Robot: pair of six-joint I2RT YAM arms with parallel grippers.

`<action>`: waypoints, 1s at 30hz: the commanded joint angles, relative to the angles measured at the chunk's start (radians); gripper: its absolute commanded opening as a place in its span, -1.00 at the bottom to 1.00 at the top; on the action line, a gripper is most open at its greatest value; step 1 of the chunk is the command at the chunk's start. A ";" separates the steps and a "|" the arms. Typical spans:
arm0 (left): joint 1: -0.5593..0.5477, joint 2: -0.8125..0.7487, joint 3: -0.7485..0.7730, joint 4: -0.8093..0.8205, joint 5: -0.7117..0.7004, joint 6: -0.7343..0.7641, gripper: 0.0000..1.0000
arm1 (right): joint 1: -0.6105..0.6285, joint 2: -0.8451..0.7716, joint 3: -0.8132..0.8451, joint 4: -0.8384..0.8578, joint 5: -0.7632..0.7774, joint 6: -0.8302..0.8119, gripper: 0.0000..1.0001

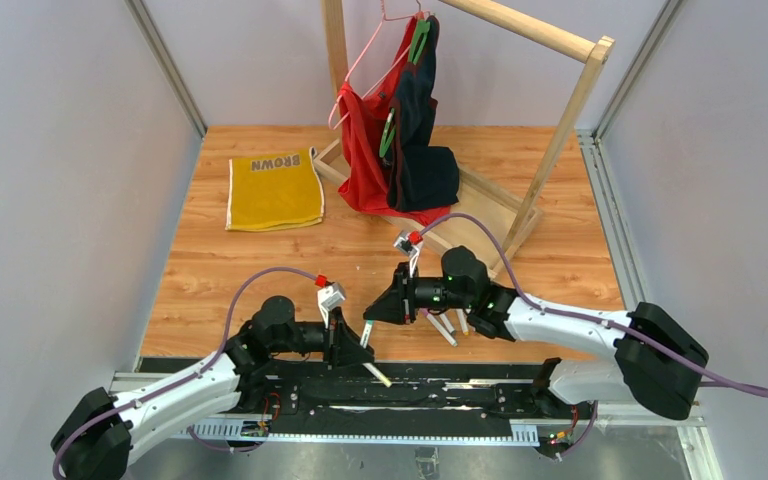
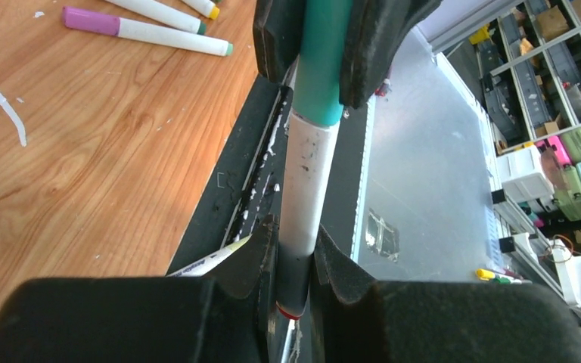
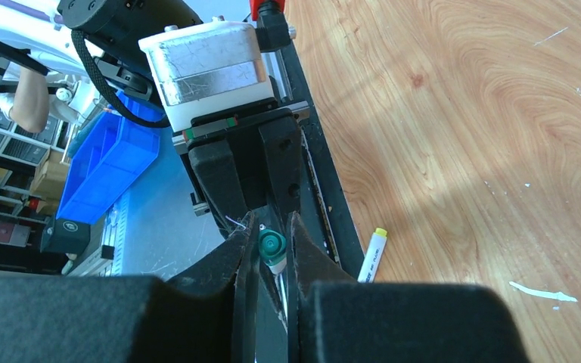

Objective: Insert the pens into the pen caps
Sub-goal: Press the pen cap onto the pen.

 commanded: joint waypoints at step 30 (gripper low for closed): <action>0.179 -0.052 0.080 0.259 -0.121 0.037 0.50 | 0.068 -0.202 0.121 -0.734 0.165 -0.241 -0.99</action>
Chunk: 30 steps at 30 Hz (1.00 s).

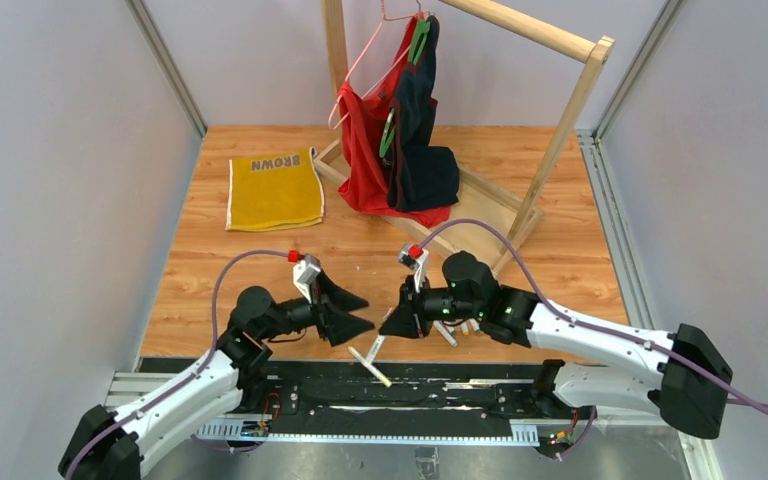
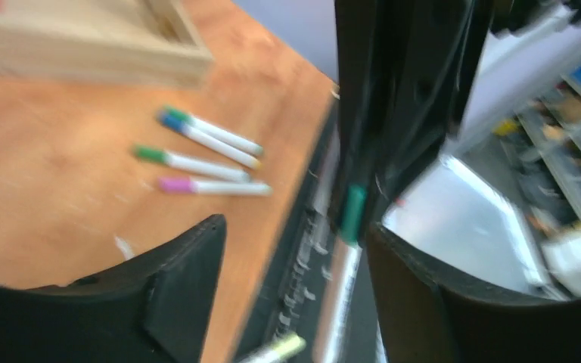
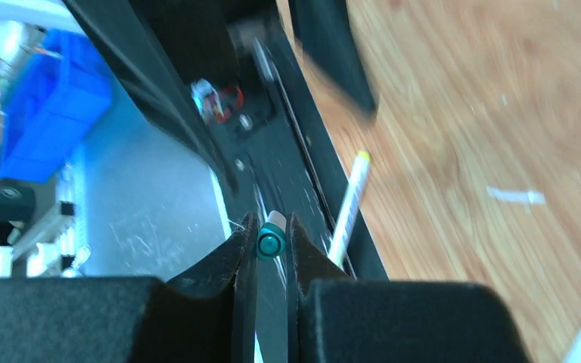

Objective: Insert the pens into the pen caps
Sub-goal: Press the pen cap onto the pen, then place the pen at the center of the board.

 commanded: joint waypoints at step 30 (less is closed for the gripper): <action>0.035 -0.383 0.110 -0.702 -1.009 0.228 1.00 | -0.060 0.560 0.623 -0.953 0.377 -0.470 -0.70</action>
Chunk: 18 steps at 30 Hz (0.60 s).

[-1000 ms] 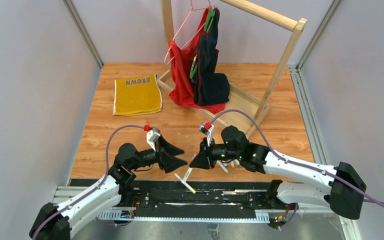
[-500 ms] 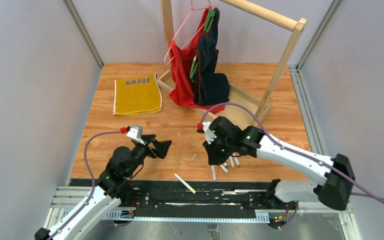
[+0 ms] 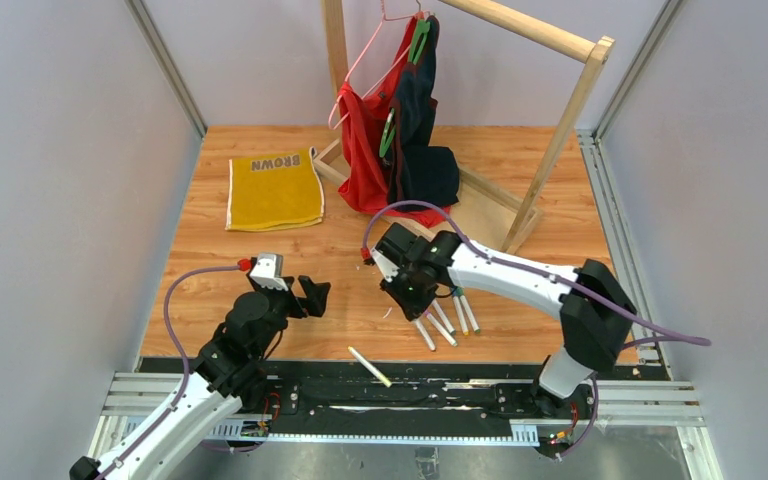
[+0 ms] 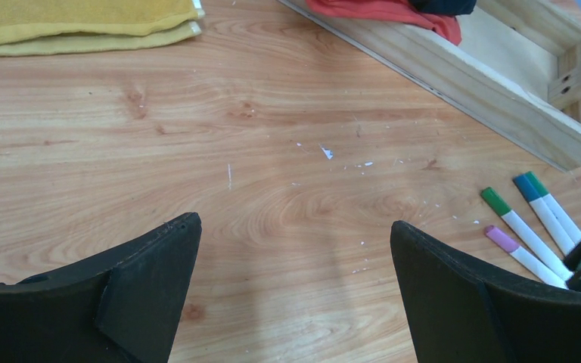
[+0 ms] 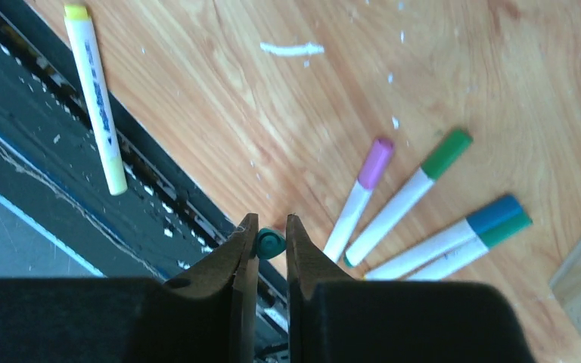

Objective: Insert the pens into the pen caps
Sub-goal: Place the pen at the center of the board.

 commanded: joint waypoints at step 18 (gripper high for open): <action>0.031 0.238 0.101 0.092 0.001 0.007 0.96 | -0.215 -0.176 -0.238 0.429 -0.054 0.018 0.10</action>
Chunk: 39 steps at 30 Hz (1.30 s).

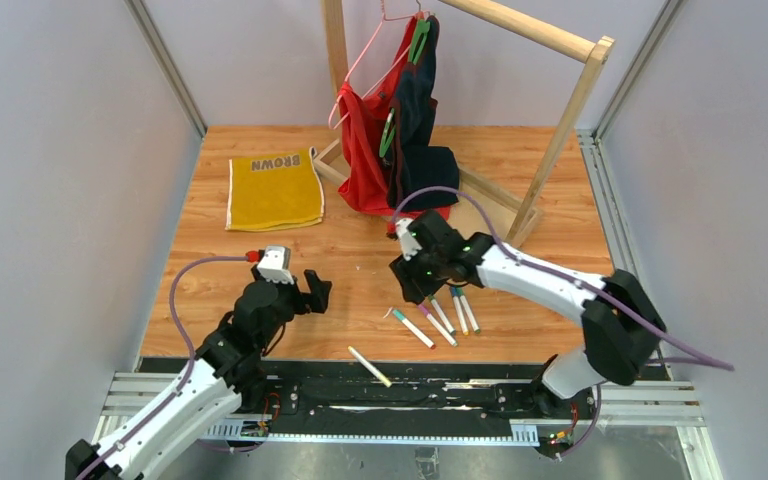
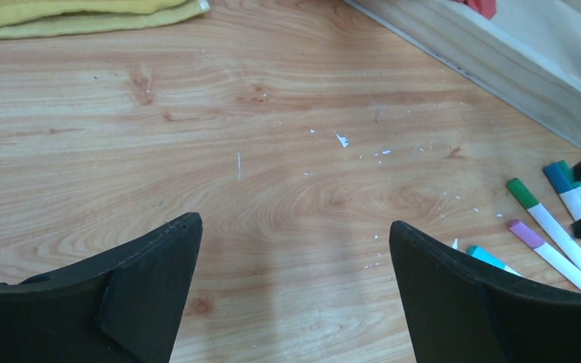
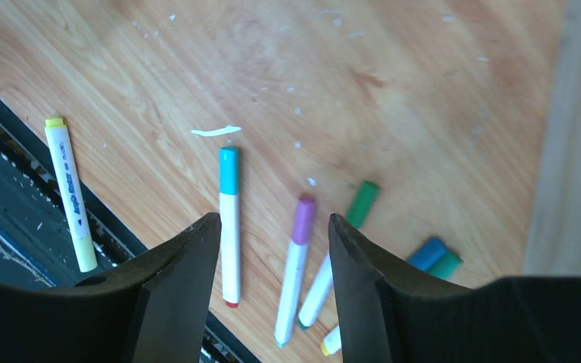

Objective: Insert the pens into the pen caps
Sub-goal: Place the pen at the center of the board, then reset both arms

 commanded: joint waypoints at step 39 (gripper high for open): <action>0.690 0.801 -0.141 1.279 0.053 0.191 0.96 | -0.865 -0.472 -0.707 0.816 0.446 0.014 0.23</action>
